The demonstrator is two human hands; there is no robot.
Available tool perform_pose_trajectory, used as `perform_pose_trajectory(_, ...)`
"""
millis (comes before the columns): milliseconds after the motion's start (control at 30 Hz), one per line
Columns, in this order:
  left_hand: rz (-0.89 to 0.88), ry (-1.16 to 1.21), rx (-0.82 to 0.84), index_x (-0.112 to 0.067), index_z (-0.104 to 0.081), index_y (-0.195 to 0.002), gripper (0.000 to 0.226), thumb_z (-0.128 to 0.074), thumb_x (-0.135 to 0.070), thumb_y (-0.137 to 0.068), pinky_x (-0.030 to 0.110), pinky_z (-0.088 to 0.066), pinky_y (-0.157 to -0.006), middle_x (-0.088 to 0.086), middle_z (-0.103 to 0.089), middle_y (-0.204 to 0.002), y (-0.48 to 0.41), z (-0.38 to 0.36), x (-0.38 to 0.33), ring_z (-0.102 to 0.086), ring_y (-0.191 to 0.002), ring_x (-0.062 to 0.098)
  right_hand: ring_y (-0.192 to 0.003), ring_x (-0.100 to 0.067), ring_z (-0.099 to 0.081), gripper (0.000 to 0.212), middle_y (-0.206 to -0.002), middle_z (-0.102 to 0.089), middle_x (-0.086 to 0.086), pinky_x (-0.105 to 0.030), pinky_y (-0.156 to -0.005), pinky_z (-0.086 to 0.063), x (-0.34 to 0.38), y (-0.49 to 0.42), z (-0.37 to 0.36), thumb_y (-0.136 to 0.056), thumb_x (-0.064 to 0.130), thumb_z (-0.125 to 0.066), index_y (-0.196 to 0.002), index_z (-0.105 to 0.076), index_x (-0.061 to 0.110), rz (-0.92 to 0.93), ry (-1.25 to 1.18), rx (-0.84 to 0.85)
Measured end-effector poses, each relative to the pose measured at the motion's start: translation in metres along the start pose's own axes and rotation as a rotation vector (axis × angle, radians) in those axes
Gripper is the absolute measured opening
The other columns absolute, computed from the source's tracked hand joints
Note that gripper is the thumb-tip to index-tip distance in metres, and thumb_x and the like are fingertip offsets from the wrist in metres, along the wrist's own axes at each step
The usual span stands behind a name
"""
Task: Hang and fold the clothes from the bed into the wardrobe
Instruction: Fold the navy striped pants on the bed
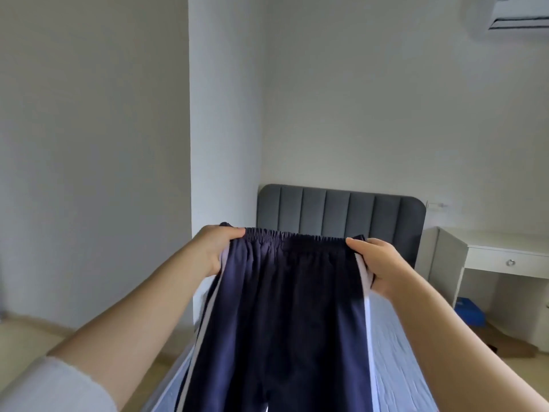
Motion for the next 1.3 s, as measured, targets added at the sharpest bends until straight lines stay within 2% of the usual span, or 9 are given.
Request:
perform_pose_trajectory(200, -0.402, -0.212, -0.165, -0.023, -0.051, -0.076, 0.020, -0.060, -0.007, -0.083, 0.031, -0.046, -0.078, -0.002, -0.055, -0.079, 0.025, -0.036, -0.002, -0.055, -0.081, 0.021, -0.066, -0.022, -0.041, 0.016, -0.070, -0.044, -0.009, -0.032, -0.058, -0.035, -0.003, 0.011, -0.031, -0.084, 0.015, -0.065, -0.079, -0.050, 0.011, 0.157, 0.130, -0.043)
perform_pose_trajectory(433, -0.524, -0.211, -0.093, -0.030, -0.045, -0.085, 0.019, -0.057, -0.015, -0.088, 0.026, -0.046, -0.066, -0.004, -0.053, -0.086, 0.038, -0.055, -0.006, -0.054, -0.079, 0.014, -0.079, -0.027, -0.062, 0.017, -0.093, -0.068, -0.016, -0.043, -0.075, -0.051, 0.008, 0.028, -0.061, -0.083, 0.014, -0.068, -0.097, -0.060, 0.008, 0.229, 0.024, 0.100)
perform_pose_trajectory(600, -0.553, -0.192, -0.002, -0.034, -0.047, -0.092, 0.012, -0.059, -0.034, -0.088, 0.023, -0.041, -0.077, -0.013, -0.054, -0.095, 0.048, -0.060, 0.000, -0.055, -0.096, 0.012, -0.063, -0.017, -0.064, 0.024, -0.067, -0.066, -0.004, -0.028, -0.059, -0.055, 0.010, 0.040, -0.072, -0.090, 0.010, -0.052, -0.077, -0.072, 0.009, 0.211, -0.176, 0.277)
perform_pose_trajectory(700, -0.544, -0.269, 0.121, -0.040, -0.039, -0.117, 0.061, -0.071, -0.052, -0.066, 0.024, -0.041, -0.089, -0.013, -0.055, -0.110, 0.052, -0.064, 0.002, -0.053, -0.106, 0.007, -0.067, -0.020, -0.065, 0.032, -0.075, -0.067, -0.008, -0.029, -0.061, -0.055, 0.012, 0.042, -0.070, -0.088, 0.007, -0.043, -0.078, -0.074, 0.008, 0.172, -0.263, 0.293)
perform_pose_trajectory(800, -0.645, -0.483, 0.103, -0.041, -0.026, -0.134, 0.090, -0.080, -0.025, -0.064, 0.006, -0.040, -0.072, -0.014, -0.054, -0.104, 0.056, -0.065, -0.003, -0.054, -0.091, -0.002, -0.077, -0.022, -0.067, 0.032, -0.089, -0.069, -0.011, -0.027, -0.064, -0.056, 0.014, 0.045, -0.070, -0.088, 0.004, -0.037, -0.092, -0.068, 0.005, 0.165, -0.227, 0.332)
perform_pose_trajectory(933, -0.594, -0.379, 0.007, -0.037, -0.035, -0.121, 0.070, -0.066, -0.003, -0.068, 0.016, -0.039, -0.056, -0.009, -0.049, -0.092, 0.051, -0.053, -0.011, -0.052, -0.072, 0.005, -0.084, -0.015, -0.069, 0.035, -0.085, -0.074, -0.001, -0.018, -0.071, -0.056, 0.026, 0.052, -0.075, -0.088, -0.002, -0.038, -0.088, -0.069, 0.014, 0.291, -0.046, 0.391)
perform_pose_trajectory(1067, -0.554, -0.055, 0.052, -0.038, -0.045, -0.100, 0.057, -0.051, 0.011, -0.072, 0.013, -0.041, -0.045, -0.003, -0.047, -0.073, 0.051, -0.039, -0.021, -0.047, -0.047, 0.000, -0.106, -0.009, -0.049, 0.040, -0.102, -0.052, 0.021, -0.017, -0.083, -0.041, 0.043, 0.052, -0.065, -0.086, -0.001, -0.051, -0.092, -0.059, 0.037, 0.648, 0.394, 0.083)
perform_pose_trajectory(1167, -0.544, 0.066, 0.131, -0.040, -0.051, -0.098, 0.062, -0.041, 0.016, -0.074, 0.014, -0.045, -0.050, -0.002, -0.045, -0.067, 0.049, -0.031, -0.036, -0.049, -0.052, 0.002, -0.119, -0.006, -0.038, 0.043, -0.115, -0.036, 0.029, -0.024, -0.095, -0.037, 0.037, 0.050, -0.064, -0.086, 0.020, -0.065, -0.107, -0.045, 0.051, 0.662, 0.361, 0.160)
perform_pose_trajectory(1300, -0.513, 0.090, 0.292, -0.030, -0.060, -0.094, 0.060, -0.031, 0.018, -0.073, 0.024, -0.049, -0.065, 0.001, -0.054, -0.078, 0.053, -0.032, -0.048, -0.055, -0.070, 0.013, -0.113, -0.015, -0.054, 0.056, -0.126, -0.047, 0.007, -0.039, -0.097, -0.048, 0.037, 0.050, -0.075, -0.076, 0.019, -0.075, -0.107, -0.044, 0.054, 0.648, 0.318, 0.264)
Point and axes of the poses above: each hand's wrist, its own y-axis away from the middle knuckle, its own z-axis out of the back of the hand, x = y × z, the point moved 6 cm from there along -y, towards the middle knuckle
